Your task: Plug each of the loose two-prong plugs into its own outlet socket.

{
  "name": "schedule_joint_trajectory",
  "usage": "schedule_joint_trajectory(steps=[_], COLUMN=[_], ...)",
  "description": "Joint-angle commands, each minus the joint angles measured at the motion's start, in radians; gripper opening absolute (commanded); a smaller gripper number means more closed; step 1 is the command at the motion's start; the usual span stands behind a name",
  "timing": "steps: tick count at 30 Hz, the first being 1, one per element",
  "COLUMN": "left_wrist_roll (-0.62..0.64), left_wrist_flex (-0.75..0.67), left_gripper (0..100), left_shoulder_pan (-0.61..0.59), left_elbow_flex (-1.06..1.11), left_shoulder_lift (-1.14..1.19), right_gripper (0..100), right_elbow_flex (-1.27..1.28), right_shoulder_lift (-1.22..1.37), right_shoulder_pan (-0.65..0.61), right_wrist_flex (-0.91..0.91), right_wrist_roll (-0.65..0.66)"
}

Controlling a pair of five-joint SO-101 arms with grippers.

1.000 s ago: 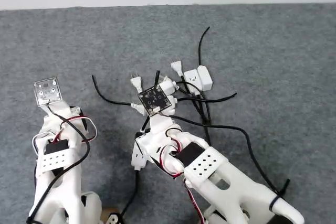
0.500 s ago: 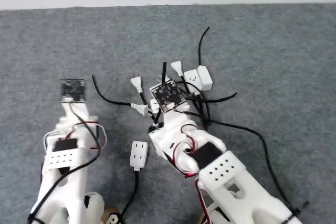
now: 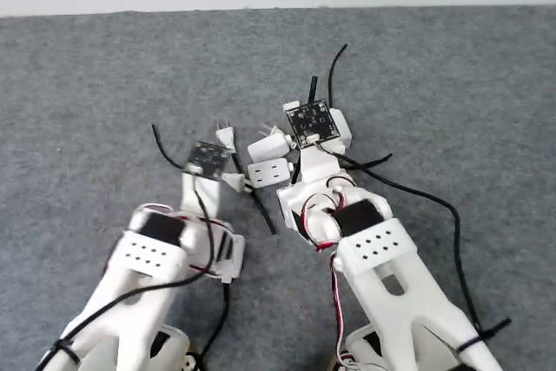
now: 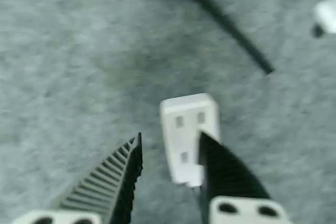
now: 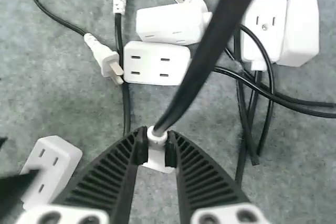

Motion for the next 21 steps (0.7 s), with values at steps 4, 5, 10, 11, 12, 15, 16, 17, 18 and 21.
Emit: schedule_joint_trajectory(steps=[4,5,10,11,12,15,16,17,18,21], left_wrist_roll=[0.115,0.127,0.16,0.161,0.161,0.163,0.163,0.163,0.163,0.163], left_wrist_flex=[-0.051,-0.054,-0.157,-0.173,-0.181,-0.18,-0.181,-0.183,-0.183,-0.184], left_gripper=[23,23,23,23,23,23,23,23,23,23], left_shoulder_pan=[0.051,0.049,0.048,0.048,0.048,0.048,0.048,0.048,0.048,0.052], left_elbow_flex=[0.004,0.004,0.084,0.097,0.105,0.107,0.107,0.107,0.107,0.096], left_shoulder_lift=[-0.012,-0.011,-0.011,-0.011,-0.011,-0.009,-0.009,-0.009,-0.009,0.052], right_gripper=[0.8,0.8,0.8,0.8,0.8,0.8,0.8,0.8,0.8,0.8], right_elbow_flex=[-0.069,-0.069,-0.069,-0.069,-0.071,-0.071,-0.071,-0.071,-0.071,-0.071], right_shoulder_lift=[0.001,0.001,0.001,0.001,0.001,0.001,0.001,0.001,0.001,0.001], right_shoulder_pan=[0.015,0.015,0.015,0.015,0.015,0.015,0.015,0.013,0.012,0.012], right_wrist_flex=[0.012,0.012,0.012,0.013,0.021,0.024,0.024,0.024,0.024,0.024], right_wrist_roll=[0.012,0.012,0.011,0.011,0.011,0.011,0.011,0.011,0.011,0.011])
